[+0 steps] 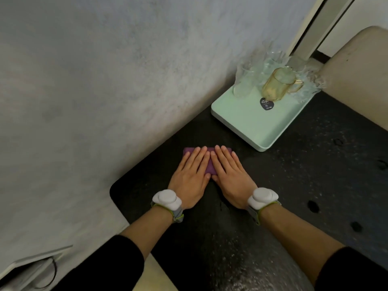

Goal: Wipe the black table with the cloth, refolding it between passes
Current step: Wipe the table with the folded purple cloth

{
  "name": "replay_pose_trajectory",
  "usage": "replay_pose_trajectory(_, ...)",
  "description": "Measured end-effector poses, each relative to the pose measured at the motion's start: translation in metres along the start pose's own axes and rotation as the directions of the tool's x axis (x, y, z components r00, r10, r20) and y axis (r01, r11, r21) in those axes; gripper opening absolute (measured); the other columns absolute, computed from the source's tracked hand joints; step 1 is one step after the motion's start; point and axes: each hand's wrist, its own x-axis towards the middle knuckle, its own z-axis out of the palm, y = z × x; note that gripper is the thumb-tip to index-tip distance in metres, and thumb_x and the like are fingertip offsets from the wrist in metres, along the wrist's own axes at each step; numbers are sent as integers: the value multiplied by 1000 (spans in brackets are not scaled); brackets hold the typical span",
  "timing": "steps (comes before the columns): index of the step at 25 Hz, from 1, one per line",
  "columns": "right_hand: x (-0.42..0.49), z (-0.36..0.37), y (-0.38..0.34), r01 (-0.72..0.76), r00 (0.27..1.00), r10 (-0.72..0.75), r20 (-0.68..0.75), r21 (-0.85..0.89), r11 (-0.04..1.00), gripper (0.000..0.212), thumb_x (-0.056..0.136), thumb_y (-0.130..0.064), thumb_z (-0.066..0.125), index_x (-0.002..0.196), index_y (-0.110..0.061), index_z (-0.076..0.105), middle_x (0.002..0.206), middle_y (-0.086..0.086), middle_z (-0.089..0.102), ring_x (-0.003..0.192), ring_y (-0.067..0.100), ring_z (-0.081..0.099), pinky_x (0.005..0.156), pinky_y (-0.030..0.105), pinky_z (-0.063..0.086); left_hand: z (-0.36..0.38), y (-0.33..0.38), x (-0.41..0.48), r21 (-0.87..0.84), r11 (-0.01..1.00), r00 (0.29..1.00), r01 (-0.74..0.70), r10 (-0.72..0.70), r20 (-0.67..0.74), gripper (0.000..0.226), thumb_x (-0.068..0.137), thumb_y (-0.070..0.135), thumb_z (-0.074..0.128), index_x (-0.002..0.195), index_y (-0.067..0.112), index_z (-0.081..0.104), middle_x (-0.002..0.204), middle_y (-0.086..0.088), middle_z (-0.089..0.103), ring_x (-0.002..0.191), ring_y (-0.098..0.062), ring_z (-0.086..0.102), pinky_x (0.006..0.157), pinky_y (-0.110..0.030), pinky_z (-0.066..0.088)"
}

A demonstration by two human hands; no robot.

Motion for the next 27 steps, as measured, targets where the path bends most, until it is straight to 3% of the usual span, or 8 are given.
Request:
replay_pose_trajectory(6, -102, 10, -31, 8, 998, -7, 58, -7, 1000, 66, 108, -44, 21, 160, -10, -3, 168, 11, -11, 154, 26, -17, 125, 44, -6, 4, 60, -89, -34, 999, 999, -12, 14, 43, 64, 105, 43, 24, 160, 14, 5, 168, -6, 1, 155, -19, -3, 127, -41, 2)
replay_pose_trajectory(11, -160, 15, -53, 8, 994, -9, 105, 16, 1000, 68, 108, -45, 22, 159, -13, -9, 167, 9, -18, 152, 25, -22, 123, 41, -13, 12, 93, -142, -37, 999, 998, -1, 3, 63, 65, 105, 44, 23, 160, 15, 5, 168, -5, 0, 155, -18, -3, 127, -43, 7)
replay_pose_trajectory(15, -183, 21, -59, -5, 995, 3, 104, 17, 1000, 68, 108, -46, 21, 159, -12, -8, 167, 9, -18, 153, 24, -22, 126, 44, -7, 17, 105, -161, -26, 1000, 999, 3, -1, 52, 64, 104, 45, 24, 159, 15, 13, 168, -5, 10, 155, -18, 5, 126, -42, 12)
replay_pose_trajectory(21, -154, 21, -34, 8, 999, -7, 51, -20, 1000, 67, 108, -44, 24, 160, -12, -2, 168, 11, -9, 155, 26, -13, 125, 43, -4, 17, 101, -124, -19, 1000, 999, 25, -24, 32, 66, 102, 45, 18, 159, 14, 13, 168, -6, 11, 155, -20, 6, 126, -42, 5)
replay_pose_trajectory(27, -85, 11, 16, -82, 997, 82, -5, -9, 997, 67, 107, -42, 30, 161, -12, 2, 168, 12, -4, 155, 26, -9, 126, 43, -4, 8, 75, -27, -24, 998, 998, -60, 60, 0, 64, 104, 42, 25, 159, 12, 10, 168, -8, 9, 155, -21, 4, 127, -42, 4)
